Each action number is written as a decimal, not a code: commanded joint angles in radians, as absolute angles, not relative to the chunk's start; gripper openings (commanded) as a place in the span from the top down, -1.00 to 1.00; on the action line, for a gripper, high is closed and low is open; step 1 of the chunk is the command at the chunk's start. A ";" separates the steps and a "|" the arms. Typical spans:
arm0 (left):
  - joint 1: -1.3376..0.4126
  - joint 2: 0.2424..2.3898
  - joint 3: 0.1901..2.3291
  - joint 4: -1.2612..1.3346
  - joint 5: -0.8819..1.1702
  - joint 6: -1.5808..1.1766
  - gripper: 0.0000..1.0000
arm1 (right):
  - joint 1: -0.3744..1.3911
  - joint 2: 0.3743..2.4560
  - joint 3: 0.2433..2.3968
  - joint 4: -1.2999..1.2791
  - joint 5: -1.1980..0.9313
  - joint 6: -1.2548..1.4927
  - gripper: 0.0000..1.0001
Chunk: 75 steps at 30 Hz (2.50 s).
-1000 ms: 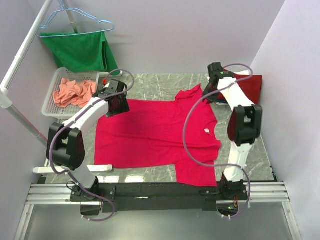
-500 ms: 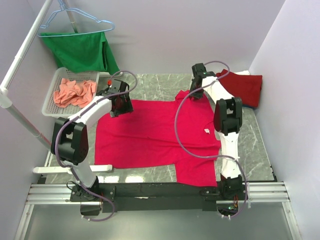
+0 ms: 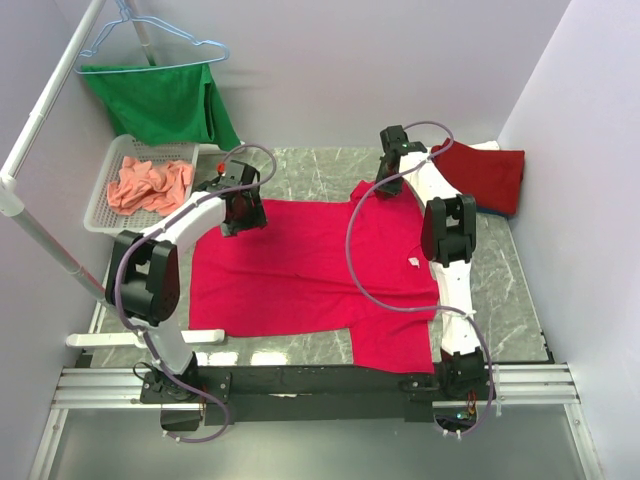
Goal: Fold and stack the t-shirts
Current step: Flatten the tshirt out
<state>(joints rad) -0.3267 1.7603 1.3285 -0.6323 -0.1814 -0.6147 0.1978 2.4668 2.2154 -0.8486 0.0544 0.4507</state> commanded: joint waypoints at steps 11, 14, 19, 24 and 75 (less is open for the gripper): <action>-0.328 1.779 1.376 -0.650 -0.218 -0.577 -0.46 | 0.190 2.542 2.303 -0.770 -0.047 0.509 0.39; -0.328 1.778 1.379 -0.661 -0.224 -0.572 -0.46 | 0.187 2.551 2.295 -0.723 -0.087 0.546 0.39; -0.328 1.775 1.384 -0.670 -0.221 -0.571 -0.46 | 0.179 2.537 2.258 -0.602 -0.155 0.613 0.39; -0.328 1.778 1.390 -0.680 -0.221 -0.565 -0.46 | 0.167 2.520 2.238 -0.476 -0.209 0.669 0.39; -0.250 2.151 1.715 -0.790 -0.207 -0.667 -0.52 | 0.221 2.236 1.735 -0.917 0.051 0.523 -0.34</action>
<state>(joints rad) -0.2565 2.1124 1.6062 -0.7345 -0.2043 -0.6407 0.2352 2.1612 1.6661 -0.9207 0.0532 0.5121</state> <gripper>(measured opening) 0.760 0.673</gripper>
